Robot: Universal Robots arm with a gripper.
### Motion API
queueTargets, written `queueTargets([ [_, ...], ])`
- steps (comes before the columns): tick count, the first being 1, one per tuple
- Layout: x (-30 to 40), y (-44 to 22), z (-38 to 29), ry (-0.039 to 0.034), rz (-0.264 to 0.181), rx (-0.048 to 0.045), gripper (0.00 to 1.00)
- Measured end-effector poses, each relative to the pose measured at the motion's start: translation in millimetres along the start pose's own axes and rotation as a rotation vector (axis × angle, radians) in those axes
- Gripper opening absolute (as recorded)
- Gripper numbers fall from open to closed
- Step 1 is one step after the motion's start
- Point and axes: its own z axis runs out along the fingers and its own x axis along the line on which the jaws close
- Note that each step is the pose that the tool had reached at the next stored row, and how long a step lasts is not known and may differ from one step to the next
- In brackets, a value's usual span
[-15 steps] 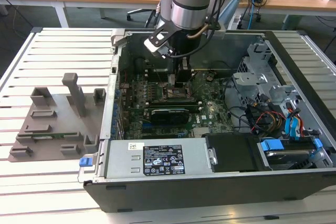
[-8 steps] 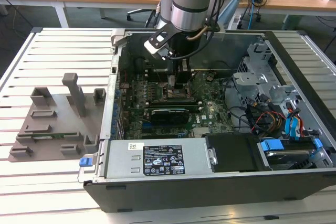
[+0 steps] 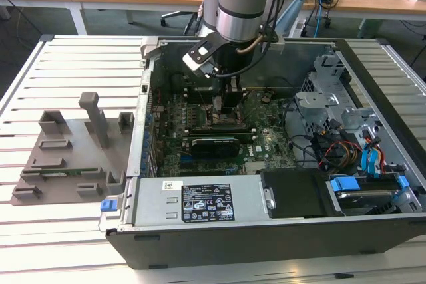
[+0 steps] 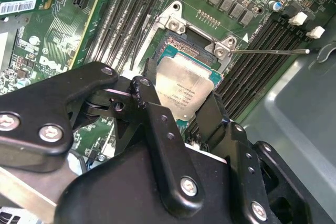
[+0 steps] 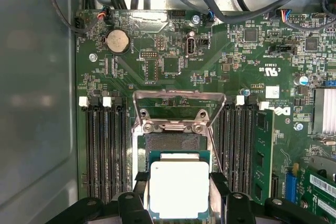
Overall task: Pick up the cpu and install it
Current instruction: 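Place the cpu into insertion slot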
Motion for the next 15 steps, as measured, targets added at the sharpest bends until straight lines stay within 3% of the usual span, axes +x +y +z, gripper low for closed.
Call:
queueTargets([
  [15, 0.1, 0.3, 7.2, 0.0001, 0.0, -0.0001, 0.55],
])
